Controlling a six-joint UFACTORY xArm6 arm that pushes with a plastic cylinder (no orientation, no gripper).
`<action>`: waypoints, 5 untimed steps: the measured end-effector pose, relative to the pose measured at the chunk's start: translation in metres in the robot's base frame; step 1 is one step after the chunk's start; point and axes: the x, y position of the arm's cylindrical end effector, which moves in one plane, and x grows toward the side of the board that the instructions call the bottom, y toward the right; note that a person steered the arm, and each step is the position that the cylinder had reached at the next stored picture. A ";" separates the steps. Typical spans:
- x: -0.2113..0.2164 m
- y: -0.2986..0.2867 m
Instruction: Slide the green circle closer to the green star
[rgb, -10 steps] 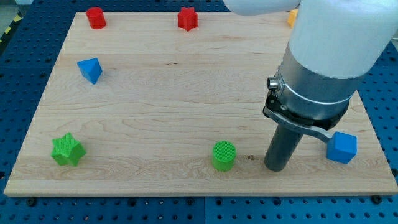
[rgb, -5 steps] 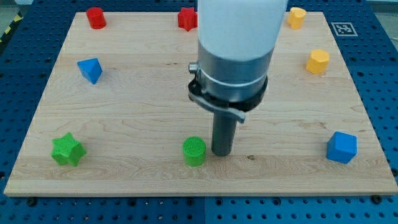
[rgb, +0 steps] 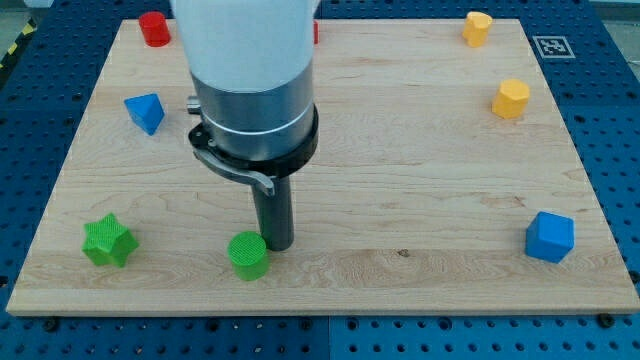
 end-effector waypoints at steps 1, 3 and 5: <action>0.023 0.036; 0.044 0.046; 0.034 -0.017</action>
